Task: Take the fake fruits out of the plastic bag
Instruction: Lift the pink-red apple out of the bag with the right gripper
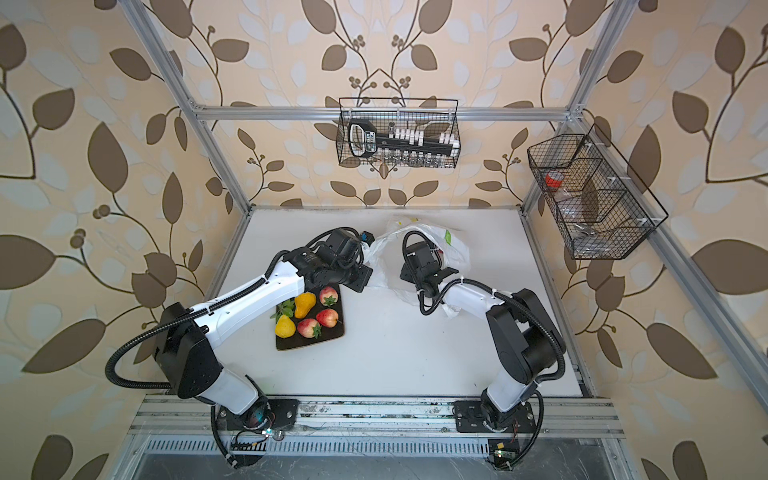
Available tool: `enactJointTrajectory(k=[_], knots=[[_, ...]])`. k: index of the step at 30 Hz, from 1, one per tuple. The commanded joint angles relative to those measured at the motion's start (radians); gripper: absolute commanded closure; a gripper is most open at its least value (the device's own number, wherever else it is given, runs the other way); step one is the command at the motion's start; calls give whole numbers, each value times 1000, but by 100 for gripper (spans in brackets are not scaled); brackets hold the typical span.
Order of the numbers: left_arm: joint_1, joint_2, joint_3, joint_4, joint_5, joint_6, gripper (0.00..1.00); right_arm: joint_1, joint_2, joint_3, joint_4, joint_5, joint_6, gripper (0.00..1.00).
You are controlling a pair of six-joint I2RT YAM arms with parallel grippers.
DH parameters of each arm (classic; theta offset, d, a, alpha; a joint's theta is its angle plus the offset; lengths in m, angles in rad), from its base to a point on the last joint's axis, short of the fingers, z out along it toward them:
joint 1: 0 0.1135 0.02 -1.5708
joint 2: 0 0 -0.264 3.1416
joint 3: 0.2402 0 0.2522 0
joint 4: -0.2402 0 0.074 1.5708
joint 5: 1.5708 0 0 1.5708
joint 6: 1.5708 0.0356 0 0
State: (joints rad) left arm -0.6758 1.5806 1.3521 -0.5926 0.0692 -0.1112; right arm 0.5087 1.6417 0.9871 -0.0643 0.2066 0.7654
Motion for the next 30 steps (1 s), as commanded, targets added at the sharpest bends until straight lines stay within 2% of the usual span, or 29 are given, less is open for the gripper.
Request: enactJointTrajectory(k=[1, 10, 17, 18, 22, 25, 26, 27, 30], knots=[[-9, 45, 73, 35, -25, 1, 100, 5, -82, -44, -8, -60, -64, 69], [1, 184, 185, 24, -32, 17, 100, 4, -265, -153, 3, -184, -169, 69], [4, 211, 208, 36, -11, 13, 100, 7, -400, -229, 29, -274, -246, 68], [3, 202, 207, 34, -5, 14, 92, 7, -418, -241, 31, -287, -263, 68], [2, 141, 176, 43, 6, 18, 45, 16, -489, -272, 21, -323, -320, 68], [1, 83, 148, 22, 40, 35, 28, 35, -538, -283, 5, -343, -377, 68], [2, 61, 137, 15, 55, 42, 13, 40, -552, -286, 3, -352, -393, 67], [2, 32, 119, 10, 71, 50, 1, 44, -566, -290, 3, -363, -410, 67], [2, -73, 50, 2, 101, 65, 1, 49, -613, -294, 11, -406, -460, 66]])
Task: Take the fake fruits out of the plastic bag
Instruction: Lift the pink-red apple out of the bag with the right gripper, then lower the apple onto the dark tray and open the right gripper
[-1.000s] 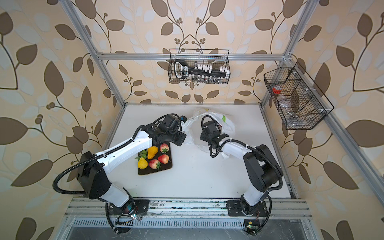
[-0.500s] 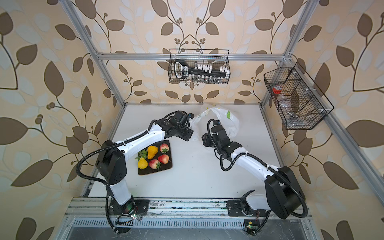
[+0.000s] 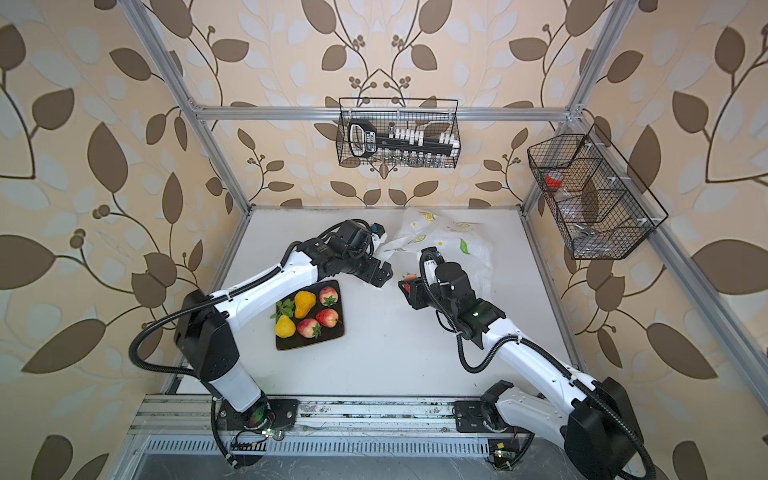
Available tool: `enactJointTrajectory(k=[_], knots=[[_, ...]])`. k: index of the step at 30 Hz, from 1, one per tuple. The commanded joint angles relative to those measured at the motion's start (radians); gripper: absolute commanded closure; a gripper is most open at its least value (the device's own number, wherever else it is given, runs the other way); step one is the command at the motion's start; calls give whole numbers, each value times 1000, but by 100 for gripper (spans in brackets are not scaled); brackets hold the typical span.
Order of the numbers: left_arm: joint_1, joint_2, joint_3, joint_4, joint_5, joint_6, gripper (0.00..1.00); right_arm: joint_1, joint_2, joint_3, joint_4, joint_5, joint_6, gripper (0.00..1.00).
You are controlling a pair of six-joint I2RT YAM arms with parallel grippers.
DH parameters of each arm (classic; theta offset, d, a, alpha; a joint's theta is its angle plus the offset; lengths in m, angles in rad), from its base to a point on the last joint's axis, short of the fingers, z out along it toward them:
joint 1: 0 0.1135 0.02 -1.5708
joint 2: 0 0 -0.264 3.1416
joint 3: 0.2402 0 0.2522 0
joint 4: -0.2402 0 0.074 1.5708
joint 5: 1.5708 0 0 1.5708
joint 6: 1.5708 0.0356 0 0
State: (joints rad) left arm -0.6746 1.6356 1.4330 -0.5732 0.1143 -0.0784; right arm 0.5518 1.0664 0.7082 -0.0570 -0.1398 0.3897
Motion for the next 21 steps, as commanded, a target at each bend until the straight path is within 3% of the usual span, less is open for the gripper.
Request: enactJointTrajectory(k=[1, 6, 11, 16, 21], knots=[[0, -172, -55, -26, 62, 35, 1, 9, -52, -15, 7, -74, -103, 66], [0, -407, -144, -33, 7, -23, 1, 59, -82, 1, 20, -148, -196, 64], [1, -557, -115, -99, -251, -209, 1, 244, 20, 77, 54, -31, -272, 63], [2, -642, -104, -159, -597, -338, 1, 404, 267, 168, 198, 41, -297, 64], [4, -692, -131, -162, -758, -392, 1, 492, 532, 315, 335, 115, -323, 64]])
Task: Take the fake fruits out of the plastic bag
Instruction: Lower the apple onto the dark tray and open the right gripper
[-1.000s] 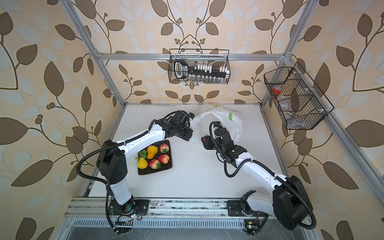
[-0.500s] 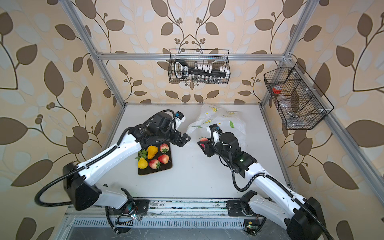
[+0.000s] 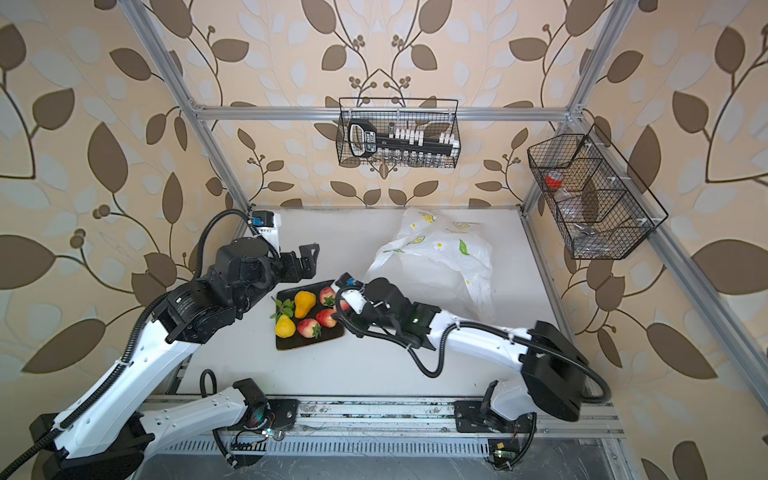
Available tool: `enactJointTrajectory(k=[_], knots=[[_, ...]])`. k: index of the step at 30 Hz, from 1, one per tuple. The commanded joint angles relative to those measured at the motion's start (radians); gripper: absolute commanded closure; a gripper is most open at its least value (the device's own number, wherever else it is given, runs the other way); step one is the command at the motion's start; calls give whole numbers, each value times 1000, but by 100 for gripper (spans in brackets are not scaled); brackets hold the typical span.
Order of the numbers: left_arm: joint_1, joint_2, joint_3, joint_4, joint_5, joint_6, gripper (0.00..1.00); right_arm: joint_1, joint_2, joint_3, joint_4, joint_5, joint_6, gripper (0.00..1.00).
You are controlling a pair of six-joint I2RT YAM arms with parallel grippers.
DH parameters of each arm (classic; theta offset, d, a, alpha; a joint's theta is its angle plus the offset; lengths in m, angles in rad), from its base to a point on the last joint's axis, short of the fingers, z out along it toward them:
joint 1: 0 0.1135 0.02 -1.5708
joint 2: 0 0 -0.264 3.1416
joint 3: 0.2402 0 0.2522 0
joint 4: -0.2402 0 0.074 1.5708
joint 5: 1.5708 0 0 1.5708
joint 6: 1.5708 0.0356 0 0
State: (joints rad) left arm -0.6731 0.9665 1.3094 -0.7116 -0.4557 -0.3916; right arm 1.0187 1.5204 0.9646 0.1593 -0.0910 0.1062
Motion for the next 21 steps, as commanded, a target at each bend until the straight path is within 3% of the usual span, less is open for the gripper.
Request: enactJointTrajectory(k=[1, 12, 21], knots=[[3, -30, -9, -35, -208, -94, 1, 31, 128, 87, 149, 78, -48, 64], [3, -85, -55, -93, -256, -173, 1, 54, 474, 287, 279, 138, -170, 60], [4, -88, -59, -122, -278, -197, 1, 54, 573, 325, 287, 165, -195, 41]])
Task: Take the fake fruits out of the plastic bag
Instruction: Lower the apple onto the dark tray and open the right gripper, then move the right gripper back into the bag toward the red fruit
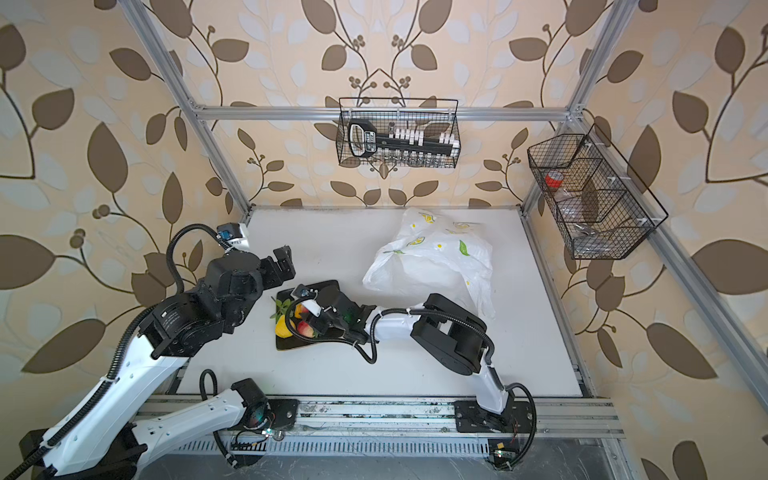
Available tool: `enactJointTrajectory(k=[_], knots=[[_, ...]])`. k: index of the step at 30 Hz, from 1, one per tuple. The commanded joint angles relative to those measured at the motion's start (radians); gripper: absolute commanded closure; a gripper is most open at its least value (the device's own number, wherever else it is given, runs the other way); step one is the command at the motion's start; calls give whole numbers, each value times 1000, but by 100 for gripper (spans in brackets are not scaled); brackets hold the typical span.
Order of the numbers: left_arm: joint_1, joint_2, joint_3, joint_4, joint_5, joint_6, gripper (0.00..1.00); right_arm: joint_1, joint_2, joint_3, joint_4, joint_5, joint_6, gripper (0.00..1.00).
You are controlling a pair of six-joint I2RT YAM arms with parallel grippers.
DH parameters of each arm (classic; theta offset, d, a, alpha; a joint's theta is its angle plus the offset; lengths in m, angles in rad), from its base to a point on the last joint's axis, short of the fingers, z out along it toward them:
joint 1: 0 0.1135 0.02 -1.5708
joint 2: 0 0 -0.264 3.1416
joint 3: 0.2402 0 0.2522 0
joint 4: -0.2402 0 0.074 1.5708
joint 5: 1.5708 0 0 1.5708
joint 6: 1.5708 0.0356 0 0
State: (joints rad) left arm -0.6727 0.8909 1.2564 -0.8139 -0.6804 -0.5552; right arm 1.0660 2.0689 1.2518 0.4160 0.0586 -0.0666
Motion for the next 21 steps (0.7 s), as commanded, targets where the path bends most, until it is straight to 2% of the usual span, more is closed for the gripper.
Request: enactJointTrajectory(k=[1, 6, 9, 16, 21], knots=[[4, -11, -6, -19, -52, -34, 1, 6, 24, 36, 30, 14, -22, 38], [3, 3, 3, -21, -44, -27, 1, 6, -25, 6, 49, 14, -14, 21], [4, 16, 14, -16, -38, -20, 1, 6, -82, -16, 48, 8, -5, 17], [4, 37, 32, 19, -10, 24, 1, 6, -344, -162, 16, -19, 60, 18], [4, 63, 24, 70, 84, 72, 1, 6, -566, -299, -99, 48, 176, 24]])
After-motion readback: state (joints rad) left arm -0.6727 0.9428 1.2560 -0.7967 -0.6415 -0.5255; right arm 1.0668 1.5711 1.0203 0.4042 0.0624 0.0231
